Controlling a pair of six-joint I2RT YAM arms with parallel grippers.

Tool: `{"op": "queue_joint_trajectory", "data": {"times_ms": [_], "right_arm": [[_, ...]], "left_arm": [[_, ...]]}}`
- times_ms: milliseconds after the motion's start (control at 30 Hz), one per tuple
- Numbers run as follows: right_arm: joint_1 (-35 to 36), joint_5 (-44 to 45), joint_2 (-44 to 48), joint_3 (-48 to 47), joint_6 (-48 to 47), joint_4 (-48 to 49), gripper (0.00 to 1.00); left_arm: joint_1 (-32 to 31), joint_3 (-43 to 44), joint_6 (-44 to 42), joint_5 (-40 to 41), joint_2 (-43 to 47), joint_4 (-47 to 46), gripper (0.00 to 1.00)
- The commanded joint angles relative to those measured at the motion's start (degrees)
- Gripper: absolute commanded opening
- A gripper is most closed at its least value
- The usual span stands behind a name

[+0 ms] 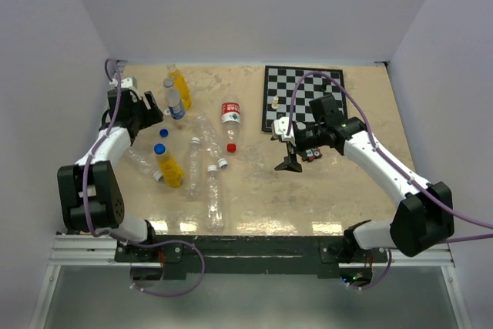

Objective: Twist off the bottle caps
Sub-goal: Place the bottle cap at the center of the board, then pick up the plastic bottle at the center of the board.

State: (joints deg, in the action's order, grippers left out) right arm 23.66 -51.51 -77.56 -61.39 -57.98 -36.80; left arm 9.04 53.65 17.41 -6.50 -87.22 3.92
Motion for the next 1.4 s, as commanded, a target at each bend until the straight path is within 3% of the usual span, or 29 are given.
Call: {"op": "queue_joint_trajectory", "data": {"times_ms": [0, 167, 367, 1367], "right_arm": [[-0.1, 0.2, 0.0, 0.3, 0.2, 0.8, 0.98], [-0.2, 0.4, -0.1, 0.4, 0.3, 0.8, 0.98], [-0.7, 0.4, 0.0, 0.4, 0.2, 0.8, 0.98], [-1.6, -0.1, 0.2, 0.4, -0.2, 0.4, 0.98]], "left_arm": [[0.5, 0.1, -0.5, 2.9, 5.1, -1.1, 0.84], [0.5, -1.3, -0.8, 4.0, 9.8, -1.5, 0.93], [0.1, -3.0, -0.9, 4.2, 13.1, -2.8, 0.94], [-2.8, -3.3, -2.4, 3.7, 13.2, -3.0, 0.93]]}}
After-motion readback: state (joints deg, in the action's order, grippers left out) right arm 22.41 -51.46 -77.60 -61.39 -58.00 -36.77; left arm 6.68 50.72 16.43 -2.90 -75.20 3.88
